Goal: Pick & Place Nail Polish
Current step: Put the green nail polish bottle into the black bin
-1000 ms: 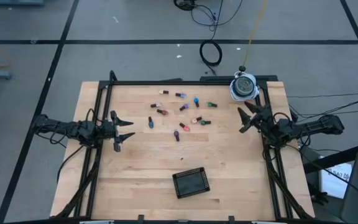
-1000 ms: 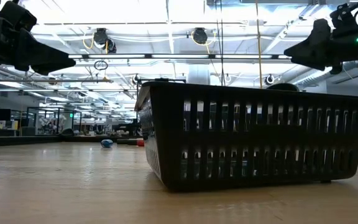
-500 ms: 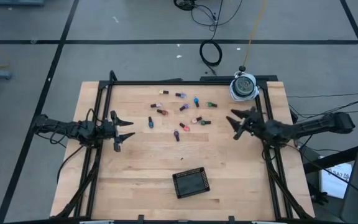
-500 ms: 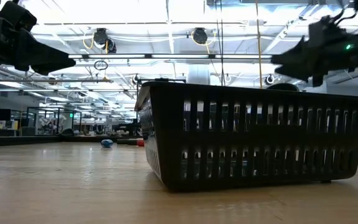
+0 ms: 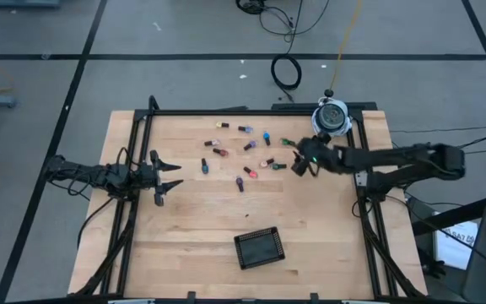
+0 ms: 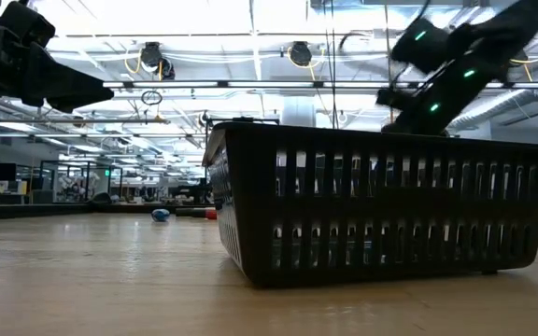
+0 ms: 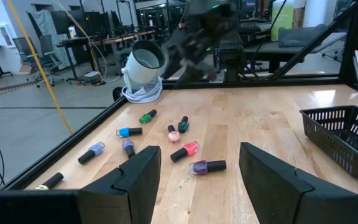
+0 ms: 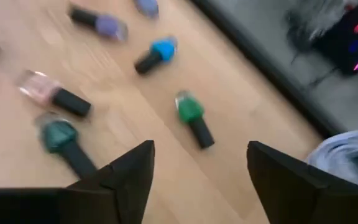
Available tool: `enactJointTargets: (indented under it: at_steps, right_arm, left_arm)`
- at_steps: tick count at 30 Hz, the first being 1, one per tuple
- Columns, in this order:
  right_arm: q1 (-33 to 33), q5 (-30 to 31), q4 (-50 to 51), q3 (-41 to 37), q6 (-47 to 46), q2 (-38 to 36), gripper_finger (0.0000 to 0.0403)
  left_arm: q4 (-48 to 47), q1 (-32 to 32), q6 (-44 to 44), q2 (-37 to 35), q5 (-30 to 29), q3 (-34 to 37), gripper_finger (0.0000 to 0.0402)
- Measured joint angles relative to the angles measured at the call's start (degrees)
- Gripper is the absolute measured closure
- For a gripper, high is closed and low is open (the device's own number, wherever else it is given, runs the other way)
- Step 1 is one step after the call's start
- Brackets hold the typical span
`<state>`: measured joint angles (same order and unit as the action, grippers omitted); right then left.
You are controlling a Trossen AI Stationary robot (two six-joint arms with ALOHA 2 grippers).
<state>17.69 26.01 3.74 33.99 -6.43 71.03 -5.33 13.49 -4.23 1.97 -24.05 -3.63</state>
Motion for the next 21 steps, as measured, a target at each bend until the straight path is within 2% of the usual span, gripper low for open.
enactJointTargets:
  at_steps: [4,9,15,21]
  right_arm:
    - [8.2,-12.4,-5.0,1.2,5.3,5.6,0.0133]
    - [14.7,-20.4,-11.8,1.2,10.4,11.1,0.0129]
    - [17.9,-24.4,-17.3,1.2,16.0,16.0,0.0141]
    - [19.2,-24.7,-18.5,1.2,19.3,20.2,0.0149]
  left_arm:
    - [0.0,0.0,0.0,0.0,0.0,0.0,0.0188]
    - [0.0,0.0,0.0,0.0,0.0,0.0,0.0188]
    - [0.0,0.0,0.0,0.0,0.0,0.0,0.0188]
    - [0.0,0.0,0.0,0.0,0.0,0.0,0.0188]
